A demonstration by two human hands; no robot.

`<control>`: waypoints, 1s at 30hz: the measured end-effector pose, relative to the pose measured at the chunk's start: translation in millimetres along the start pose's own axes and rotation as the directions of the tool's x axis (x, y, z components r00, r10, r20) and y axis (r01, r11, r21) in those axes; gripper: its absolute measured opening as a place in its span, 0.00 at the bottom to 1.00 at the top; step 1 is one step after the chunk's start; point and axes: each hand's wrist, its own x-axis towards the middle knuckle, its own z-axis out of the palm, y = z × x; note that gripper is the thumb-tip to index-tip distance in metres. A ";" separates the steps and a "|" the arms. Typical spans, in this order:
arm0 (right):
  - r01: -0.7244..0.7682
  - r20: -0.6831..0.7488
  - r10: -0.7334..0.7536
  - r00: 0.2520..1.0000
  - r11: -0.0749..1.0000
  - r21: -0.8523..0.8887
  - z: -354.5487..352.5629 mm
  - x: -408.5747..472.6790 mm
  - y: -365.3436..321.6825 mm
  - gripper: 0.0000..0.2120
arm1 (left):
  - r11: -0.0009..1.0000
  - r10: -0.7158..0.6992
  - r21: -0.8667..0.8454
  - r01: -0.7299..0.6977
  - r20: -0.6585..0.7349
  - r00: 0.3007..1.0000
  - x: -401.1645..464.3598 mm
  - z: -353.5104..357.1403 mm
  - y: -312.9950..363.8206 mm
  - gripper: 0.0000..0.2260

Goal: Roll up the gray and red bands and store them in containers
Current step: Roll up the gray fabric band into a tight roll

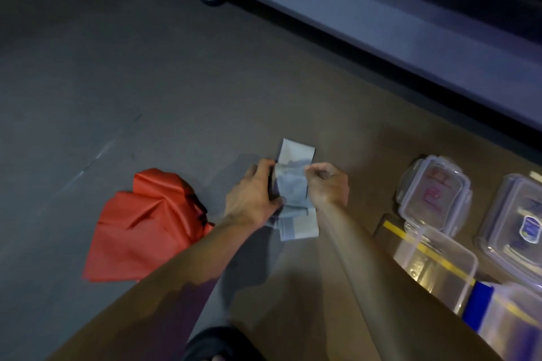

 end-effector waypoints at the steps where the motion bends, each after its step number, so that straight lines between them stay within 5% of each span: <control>1: -0.007 -0.008 0.007 1.000 1.000 -0.028 -0.9 -0.6 -3.2 0.03 | 0.999 -0.034 -0.006 0.034 -0.010 0.999 1.6 1.5 -2.0 0.29; 8: -0.035 -0.067 0.016 0.998 0.953 -0.301 -7.4 -22.4 -6.1 0.05 | 0.996 -0.094 -0.003 0.094 -0.027 0.995 0.5 7.2 -5.6 0.24; 14: -0.056 -0.067 0.036 0.997 0.942 -0.330 -13.9 -34.7 2.2 0.03 | 0.993 -0.118 0.017 0.118 -0.040 0.992 -0.6 9.4 0.0 0.22; 17: 0.118 -0.037 -0.133 0.990 0.955 -0.271 -16.9 -39.9 10.7 0.02 | 0.994 -0.109 0.008 0.110 -0.036 0.993 1.8 10.8 0.1 0.22; 22: 0.521 0.019 -0.525 0.851 0.839 -0.156 -25.1 -49.2 27.5 0.04 | 0.993 -0.008 -0.115 -0.001 -0.072 0.997 1.9 9.8 -11.5 0.29; 27: 0.536 0.129 -0.530 0.838 0.844 -0.013 -35.1 -63.8 35.4 0.01 | 0.921 0.175 -0.360 -0.149 0.041 0.984 3.4 -9.0 -30.5 0.47; 30: 0.557 0.151 -0.550 0.821 0.831 0.000 -40.1 -71.2 35.6 0.02 | 0.887 0.294 -0.414 -0.203 0.170 0.940 -2.2 -32.0 -25.3 0.48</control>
